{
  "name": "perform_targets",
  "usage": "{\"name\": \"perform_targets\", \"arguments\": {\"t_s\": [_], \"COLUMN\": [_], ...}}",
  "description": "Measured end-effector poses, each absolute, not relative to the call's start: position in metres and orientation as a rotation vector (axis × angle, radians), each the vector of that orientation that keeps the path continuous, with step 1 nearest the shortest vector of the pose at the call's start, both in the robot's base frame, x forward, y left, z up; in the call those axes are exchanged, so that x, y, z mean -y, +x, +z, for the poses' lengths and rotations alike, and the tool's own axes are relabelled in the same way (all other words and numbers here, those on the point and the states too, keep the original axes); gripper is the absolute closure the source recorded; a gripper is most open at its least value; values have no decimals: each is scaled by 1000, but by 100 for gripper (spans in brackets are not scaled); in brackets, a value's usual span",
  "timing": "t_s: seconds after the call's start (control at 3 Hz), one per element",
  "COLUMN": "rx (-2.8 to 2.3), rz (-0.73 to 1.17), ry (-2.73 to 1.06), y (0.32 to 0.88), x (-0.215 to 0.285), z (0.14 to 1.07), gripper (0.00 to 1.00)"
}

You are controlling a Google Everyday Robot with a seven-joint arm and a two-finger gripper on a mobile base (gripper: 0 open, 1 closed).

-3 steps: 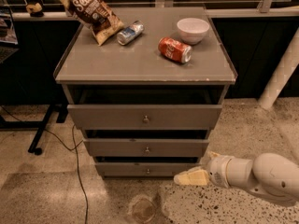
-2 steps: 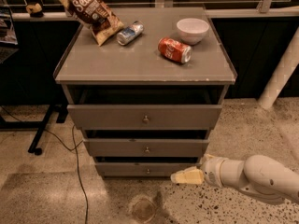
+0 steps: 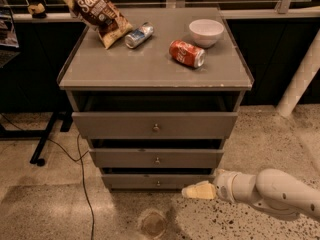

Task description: Open bottom drawer

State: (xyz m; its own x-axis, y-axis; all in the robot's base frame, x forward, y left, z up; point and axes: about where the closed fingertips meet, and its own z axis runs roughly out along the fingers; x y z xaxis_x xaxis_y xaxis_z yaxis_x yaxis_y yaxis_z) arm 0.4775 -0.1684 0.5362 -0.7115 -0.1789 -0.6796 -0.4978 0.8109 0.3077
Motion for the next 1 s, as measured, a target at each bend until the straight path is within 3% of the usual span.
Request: {"name": "perform_targets", "arguments": {"t_s": [1.0], "rx": [-2374], "rz": [694], "ry": [-330], "y": [488], "x": [178], "z": [441], "gripper": [0]}}
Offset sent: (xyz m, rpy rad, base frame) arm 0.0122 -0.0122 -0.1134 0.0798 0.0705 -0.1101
